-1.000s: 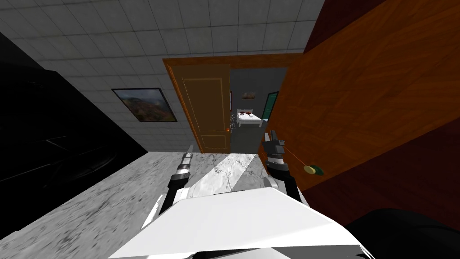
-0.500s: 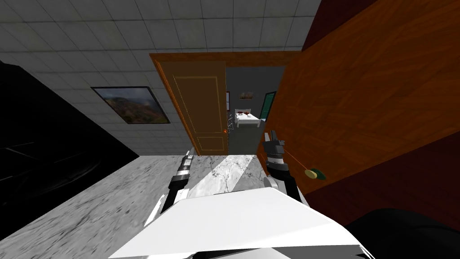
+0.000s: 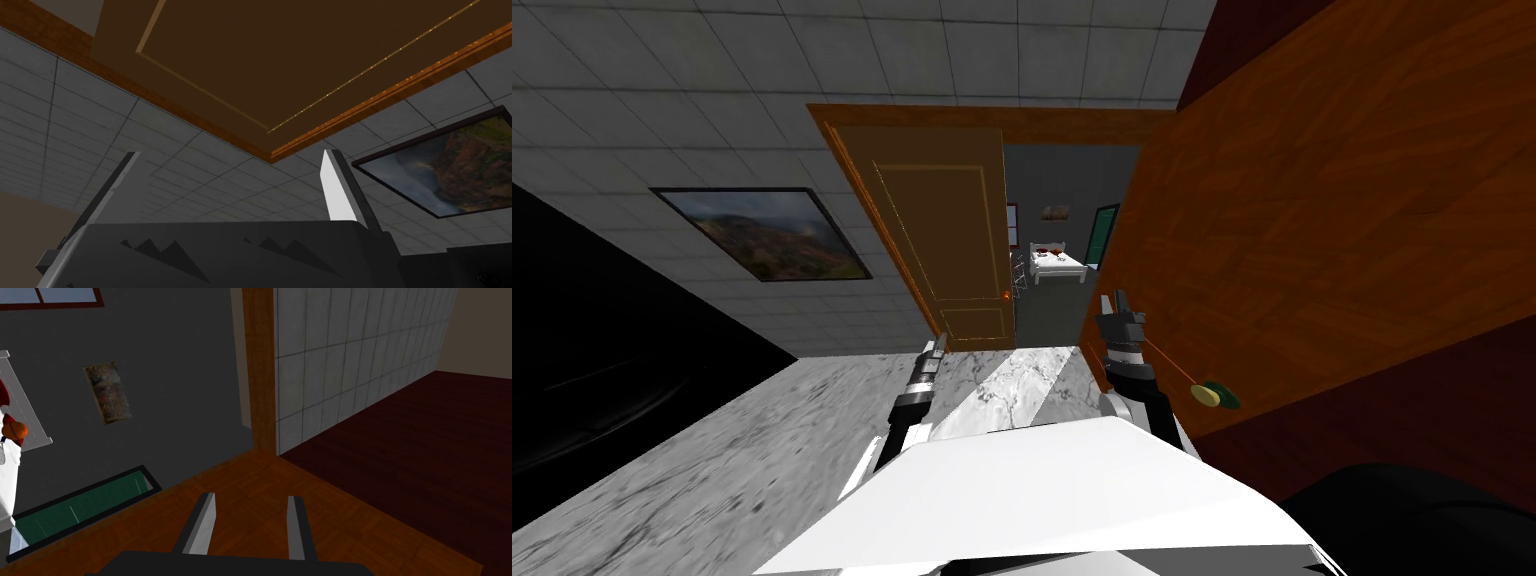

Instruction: Pull the door open

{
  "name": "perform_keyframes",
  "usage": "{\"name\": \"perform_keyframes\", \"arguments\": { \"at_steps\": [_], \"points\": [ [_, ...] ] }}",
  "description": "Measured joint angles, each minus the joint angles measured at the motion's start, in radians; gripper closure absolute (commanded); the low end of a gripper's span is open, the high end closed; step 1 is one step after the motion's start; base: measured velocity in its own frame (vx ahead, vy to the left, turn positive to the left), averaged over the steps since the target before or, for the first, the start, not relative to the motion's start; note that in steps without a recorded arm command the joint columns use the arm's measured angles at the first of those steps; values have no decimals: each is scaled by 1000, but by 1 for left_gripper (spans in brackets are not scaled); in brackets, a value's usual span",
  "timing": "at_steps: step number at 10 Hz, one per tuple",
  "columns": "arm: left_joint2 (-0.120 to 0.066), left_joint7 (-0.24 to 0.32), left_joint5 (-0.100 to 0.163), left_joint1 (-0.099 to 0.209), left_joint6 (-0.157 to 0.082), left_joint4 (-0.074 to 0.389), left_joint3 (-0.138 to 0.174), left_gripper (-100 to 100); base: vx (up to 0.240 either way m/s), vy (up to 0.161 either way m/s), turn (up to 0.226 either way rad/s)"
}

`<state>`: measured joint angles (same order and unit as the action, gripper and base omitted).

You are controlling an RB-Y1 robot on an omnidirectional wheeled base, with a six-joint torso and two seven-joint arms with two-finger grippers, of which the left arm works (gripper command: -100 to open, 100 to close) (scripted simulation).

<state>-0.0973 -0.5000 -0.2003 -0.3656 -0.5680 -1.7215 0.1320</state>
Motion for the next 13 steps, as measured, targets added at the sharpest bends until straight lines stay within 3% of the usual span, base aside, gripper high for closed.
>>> {"name": "perform_keyframes", "arguments": {
  "at_steps": [13],
  "points": [
    [5, -286, -52, 68, -93, 293, 90, -100, 116, -48, -70]
  ]
}}
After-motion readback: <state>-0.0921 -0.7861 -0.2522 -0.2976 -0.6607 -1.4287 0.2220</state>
